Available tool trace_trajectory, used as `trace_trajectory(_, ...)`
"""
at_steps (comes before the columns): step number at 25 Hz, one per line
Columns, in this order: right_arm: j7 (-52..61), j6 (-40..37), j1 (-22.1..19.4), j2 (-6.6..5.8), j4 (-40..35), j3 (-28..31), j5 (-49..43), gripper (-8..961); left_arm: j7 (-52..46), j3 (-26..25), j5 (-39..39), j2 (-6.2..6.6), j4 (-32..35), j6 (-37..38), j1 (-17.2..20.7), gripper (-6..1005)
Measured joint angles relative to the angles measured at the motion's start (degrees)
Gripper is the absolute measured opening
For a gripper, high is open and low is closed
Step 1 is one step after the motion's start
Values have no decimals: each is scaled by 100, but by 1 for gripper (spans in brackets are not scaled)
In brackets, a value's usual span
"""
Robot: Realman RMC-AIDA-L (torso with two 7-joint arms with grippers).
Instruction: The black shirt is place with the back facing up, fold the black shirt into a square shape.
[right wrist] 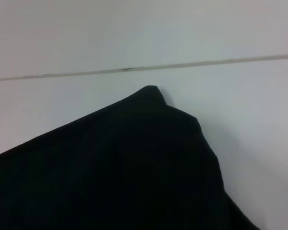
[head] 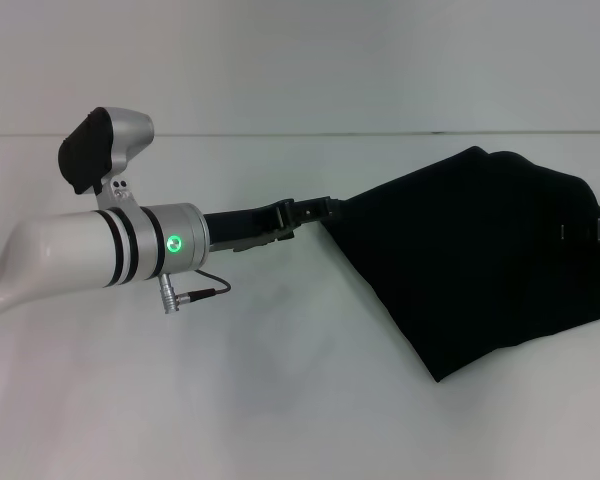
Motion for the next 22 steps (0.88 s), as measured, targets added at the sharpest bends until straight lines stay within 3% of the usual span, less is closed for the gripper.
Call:
trace_trajectory(15,20,-128,1,39,-9,-53,0,703,-34,0,0,0,-18,10,10,924)
trace_trajectory(18,29,-229,27,42,-36,-53,0,467,-34,0,-9,0,-17,21,21,924)
trace_trajectory(22,28,-339,58,52,-49,-53,10,275,-32,-4,-17,0,0,20,61,924)
